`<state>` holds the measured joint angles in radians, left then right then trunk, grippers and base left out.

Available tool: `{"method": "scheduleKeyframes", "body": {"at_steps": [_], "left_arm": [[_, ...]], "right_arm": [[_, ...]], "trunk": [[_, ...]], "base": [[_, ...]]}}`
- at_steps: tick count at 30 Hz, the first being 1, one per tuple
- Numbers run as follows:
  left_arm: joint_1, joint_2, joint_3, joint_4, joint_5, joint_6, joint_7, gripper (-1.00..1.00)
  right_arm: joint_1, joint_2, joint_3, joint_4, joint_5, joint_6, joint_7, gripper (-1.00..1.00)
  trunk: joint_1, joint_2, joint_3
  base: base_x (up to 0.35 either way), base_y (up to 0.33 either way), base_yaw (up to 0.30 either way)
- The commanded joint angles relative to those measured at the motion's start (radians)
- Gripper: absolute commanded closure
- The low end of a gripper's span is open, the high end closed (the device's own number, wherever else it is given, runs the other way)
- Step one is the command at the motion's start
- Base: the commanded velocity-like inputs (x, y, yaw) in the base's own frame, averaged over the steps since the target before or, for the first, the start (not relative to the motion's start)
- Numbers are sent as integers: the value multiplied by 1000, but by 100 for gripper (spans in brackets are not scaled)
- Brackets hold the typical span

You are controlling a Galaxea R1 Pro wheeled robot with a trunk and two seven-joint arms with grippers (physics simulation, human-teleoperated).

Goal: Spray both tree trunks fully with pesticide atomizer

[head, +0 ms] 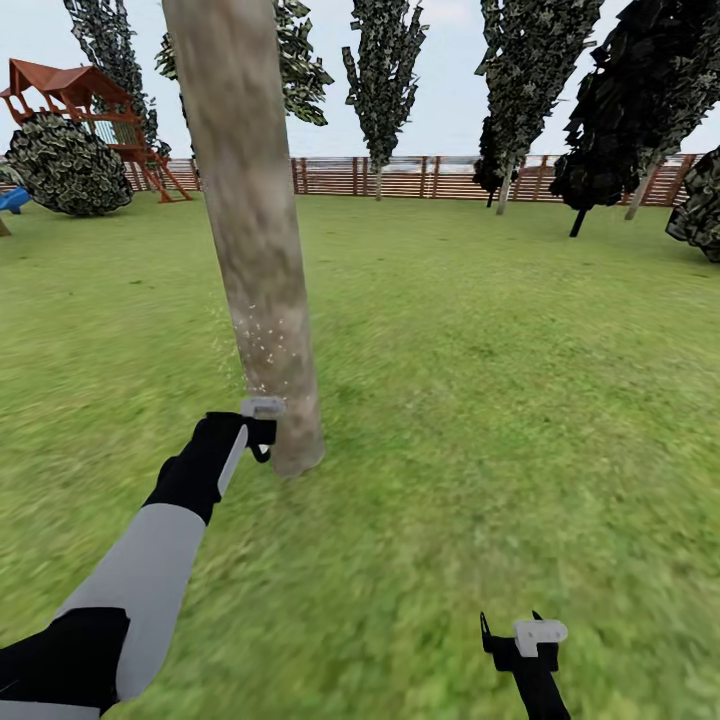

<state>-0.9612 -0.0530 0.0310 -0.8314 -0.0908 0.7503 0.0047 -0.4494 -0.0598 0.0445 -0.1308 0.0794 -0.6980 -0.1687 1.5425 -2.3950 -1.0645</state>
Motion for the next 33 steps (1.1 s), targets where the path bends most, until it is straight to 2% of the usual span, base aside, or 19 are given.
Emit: {"method": "scheduleKeyframes", "body": {"at_steps": [1, 3, 6, 9, 16, 19, 22, 24, 28, 31, 33], "left_arm": [[0, -1, 0, 0, 0, 1, 0, 100], [3, -12, 0, 1, -1, -2, 0, 100], [41, -5, 1, 3, -2, -15, -1, 100], [82, -5, -3, 35, -7, -88, 0, 100], [90, -9, -2, 78, -13, -103, 20, 100], [123, -6, 2, 83, -13, -114, 21, 100], [161, -4, 5, 115, -12, -187, 22, 100], [192, 0, 8, 153, -11, -218, 23, 100], [238, 17, 9, 167, -9, -266, 23, 100], [249, 31, 9, 170, -8, -318, 23, 100], [252, 38, 9, 170, -7, -328, 23, 100]], "right_arm": [[0, 0, 0, 0, 0, 0, 0, -100], [0, 0, 0, 0, 0, 0, 0, -100], [0, 0, 0, 0, 0, 0, 0, -100], [0, 0, 0, 0, 0, 0, 0, -100], [0, 0, 0, 0, 0, 0, 0, -100], [0, 0, 0, 0, 0, 0, 0, -100], [0, 1, 0, 1, 0, -1, 1, -100], [0, 1, 1, 8, 0, 0, 3, -100], [0, 2, 2, 11, 0, -1, 3, -100], [0, 2, 2, 11, 0, -1, 4, -100], [0, 2, 2, 11, 0, -1, 5, -100]], "trunk": [[0, 0, 0], [0, 0, 0], [0, 0, 0], [0, 0, 0], [0, 0, 0], [0, 0, 0], [0, 0, 0], [0, 0, 0], [0, 0, 0], [0, 0, 0], [0, 0, 0]], "base": [[110, 0, 0], [32, 0, 0], [5, 0, 0], [0, 0, 0], [0, 0, 0], [0, 0, 0], [0, 0, 0], [0, 0, 0], [0, 0, 0], [0, 0, 0], [0, 0, 0]]}}
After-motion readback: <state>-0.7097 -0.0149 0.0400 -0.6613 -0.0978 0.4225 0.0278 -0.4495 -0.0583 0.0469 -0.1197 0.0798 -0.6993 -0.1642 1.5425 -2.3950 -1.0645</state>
